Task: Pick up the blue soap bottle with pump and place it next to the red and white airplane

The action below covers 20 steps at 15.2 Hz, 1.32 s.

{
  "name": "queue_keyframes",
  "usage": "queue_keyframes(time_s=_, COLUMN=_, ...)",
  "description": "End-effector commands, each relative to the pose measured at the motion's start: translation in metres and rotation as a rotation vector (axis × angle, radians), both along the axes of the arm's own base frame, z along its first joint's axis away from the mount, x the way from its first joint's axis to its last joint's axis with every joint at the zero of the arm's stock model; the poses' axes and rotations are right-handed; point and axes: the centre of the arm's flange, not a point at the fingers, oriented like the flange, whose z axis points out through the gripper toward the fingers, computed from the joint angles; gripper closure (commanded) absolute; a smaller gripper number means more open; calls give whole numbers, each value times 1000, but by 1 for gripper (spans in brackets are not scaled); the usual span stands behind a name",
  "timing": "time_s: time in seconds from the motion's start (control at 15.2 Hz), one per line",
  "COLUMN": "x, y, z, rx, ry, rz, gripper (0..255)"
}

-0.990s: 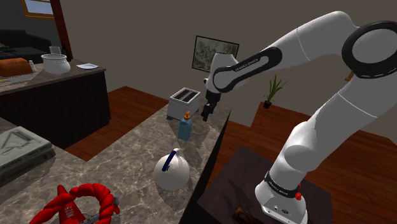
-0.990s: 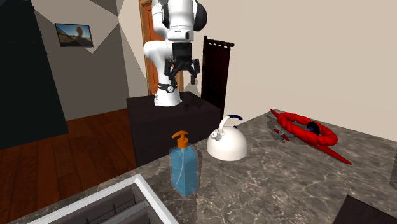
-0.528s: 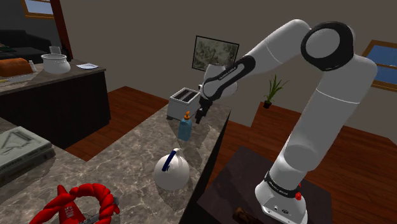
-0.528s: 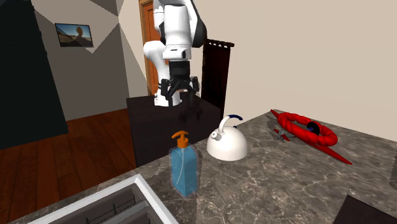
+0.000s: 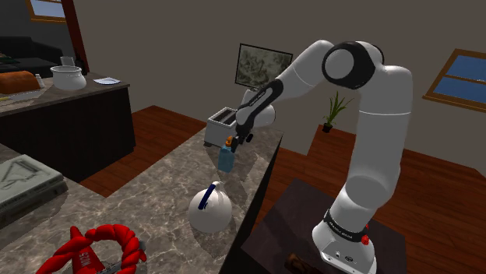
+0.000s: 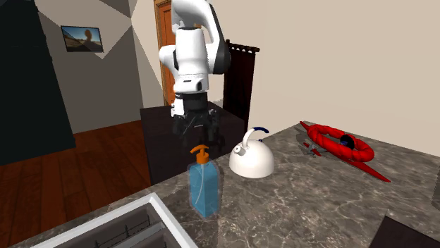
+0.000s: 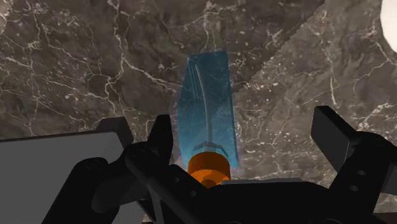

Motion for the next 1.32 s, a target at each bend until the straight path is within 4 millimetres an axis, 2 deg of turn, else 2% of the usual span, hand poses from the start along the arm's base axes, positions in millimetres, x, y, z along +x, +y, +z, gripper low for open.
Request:
queue_keyframes(time_s=0.0, x=17, y=-12, z=-17, rx=1, ry=-16, rz=-3, gripper=0)
queue_keyframes(time_s=0.13, x=29, y=-19, z=-29, rx=1, ry=-26, rz=-6, gripper=0)
queue_keyframes(time_s=0.66, x=36, y=-19, z=-69, rx=1, ry=-26, rz=-6, gripper=0)
queue_keyframes(time_s=1.12, x=36, y=-19, z=-69, rx=1, ry=-26, rz=-6, gripper=0)
queue_keyframes(time_s=1.19, x=36, y=-19, z=-69, rx=1, ry=-26, rz=-6, gripper=255)
queue_keyframes(time_s=1.25, x=36, y=-19, z=-69, rx=1, ry=-26, rz=-6, gripper=255)
